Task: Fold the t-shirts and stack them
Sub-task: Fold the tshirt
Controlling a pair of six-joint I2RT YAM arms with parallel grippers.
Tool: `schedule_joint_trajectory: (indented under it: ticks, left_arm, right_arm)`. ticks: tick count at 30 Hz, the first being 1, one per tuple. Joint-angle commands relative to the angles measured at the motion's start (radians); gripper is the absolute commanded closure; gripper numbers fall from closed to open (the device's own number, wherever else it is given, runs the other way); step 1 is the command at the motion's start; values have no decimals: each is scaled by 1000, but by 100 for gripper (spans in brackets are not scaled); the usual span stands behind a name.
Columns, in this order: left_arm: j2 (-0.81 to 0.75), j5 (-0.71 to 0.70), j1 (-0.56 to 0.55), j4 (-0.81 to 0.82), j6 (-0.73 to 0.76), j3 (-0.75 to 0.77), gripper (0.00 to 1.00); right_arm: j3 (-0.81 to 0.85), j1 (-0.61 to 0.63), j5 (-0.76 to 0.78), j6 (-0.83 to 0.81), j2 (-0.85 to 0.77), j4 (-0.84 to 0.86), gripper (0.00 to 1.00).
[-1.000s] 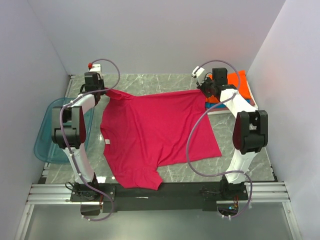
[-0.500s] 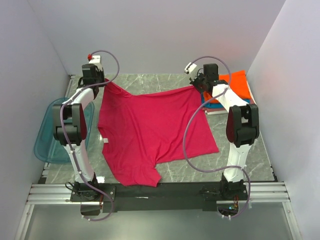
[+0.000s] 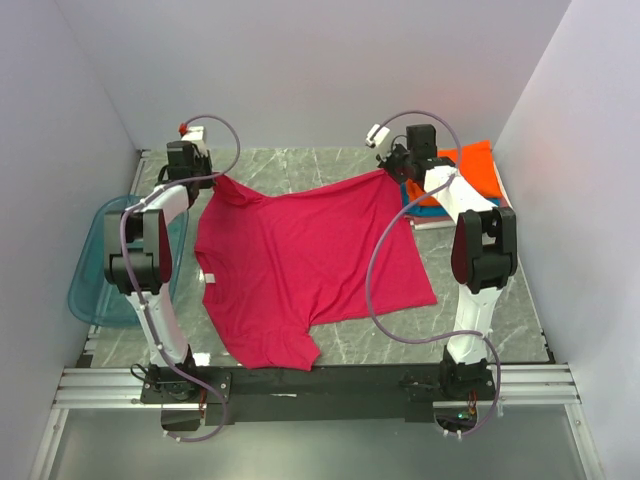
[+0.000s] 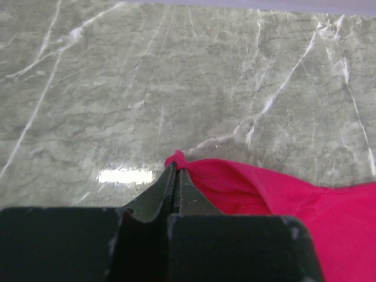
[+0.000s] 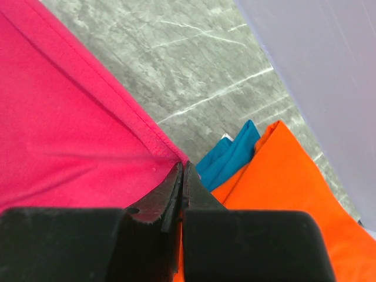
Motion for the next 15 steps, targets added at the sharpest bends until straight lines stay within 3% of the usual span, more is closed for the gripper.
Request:
schedule_joint_trajectory:
  ticks: [1,15]
  left_arm:
    - [-122,-30,-2,52,-11,-10,100]
    - [-24,-100,41,-60,26,126,100]
  right_arm:
    - [27,8,-26,-32,26,-13,100]
    - [173,19,109,22,156,-18,100]
